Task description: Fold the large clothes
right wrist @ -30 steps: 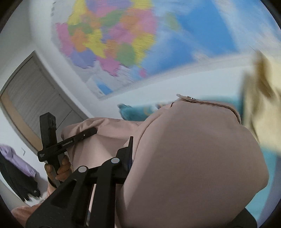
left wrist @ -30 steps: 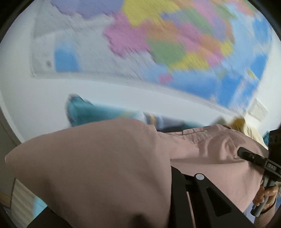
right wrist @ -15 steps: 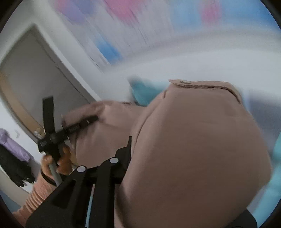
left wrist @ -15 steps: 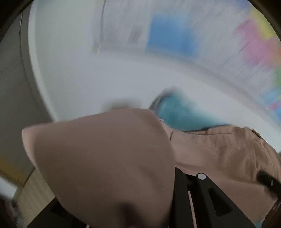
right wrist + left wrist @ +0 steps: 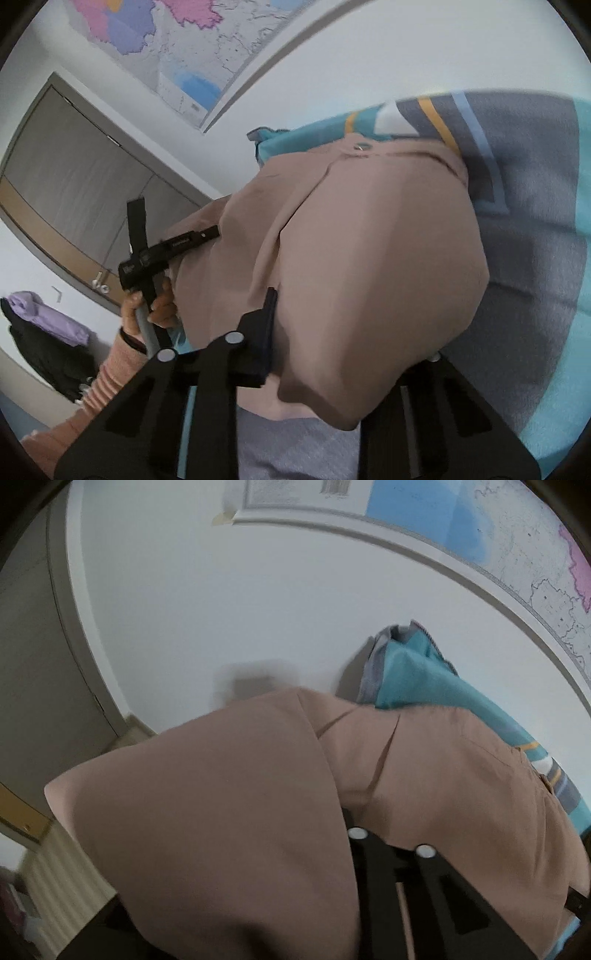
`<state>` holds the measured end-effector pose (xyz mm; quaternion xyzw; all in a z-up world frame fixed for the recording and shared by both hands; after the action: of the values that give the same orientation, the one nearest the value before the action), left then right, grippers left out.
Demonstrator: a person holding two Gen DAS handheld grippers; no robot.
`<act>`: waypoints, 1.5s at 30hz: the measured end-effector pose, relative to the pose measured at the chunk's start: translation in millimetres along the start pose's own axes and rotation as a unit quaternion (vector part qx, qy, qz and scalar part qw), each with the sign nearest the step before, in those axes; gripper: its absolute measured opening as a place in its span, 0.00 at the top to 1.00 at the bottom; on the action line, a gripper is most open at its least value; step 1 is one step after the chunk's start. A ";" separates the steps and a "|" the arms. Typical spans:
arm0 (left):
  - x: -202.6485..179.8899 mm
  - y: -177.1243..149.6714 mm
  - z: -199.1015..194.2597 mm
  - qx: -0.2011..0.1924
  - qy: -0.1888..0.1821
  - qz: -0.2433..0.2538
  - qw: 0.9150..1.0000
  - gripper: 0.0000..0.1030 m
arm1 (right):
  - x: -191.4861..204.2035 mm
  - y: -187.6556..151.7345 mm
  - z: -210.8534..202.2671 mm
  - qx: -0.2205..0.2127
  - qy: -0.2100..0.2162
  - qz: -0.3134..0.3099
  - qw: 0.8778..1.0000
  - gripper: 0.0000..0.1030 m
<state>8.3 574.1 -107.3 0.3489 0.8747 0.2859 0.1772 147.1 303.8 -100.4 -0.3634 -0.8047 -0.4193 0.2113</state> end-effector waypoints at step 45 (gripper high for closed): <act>-104.6 -106.3 -72.5 -0.038 -0.052 0.161 0.985 0.31 | 36.6 -1.7 -82.1 -0.058 -0.086 -0.107 0.989 0.63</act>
<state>-10.2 409.3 -105.9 0.4921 0.7853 0.3257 0.1871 125.1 250.0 -31.8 -0.3215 -0.8285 -0.4527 0.0735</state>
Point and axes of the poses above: each gripper's, at about its wrist camera, not at the fingertips, and z roughly the way its jaws point, x to its left, y to its top, the point moved 6 cm from there along z, roughly the way its jaws point, and after that the axes turned 2 degrees about y, right-handed, at the moved point
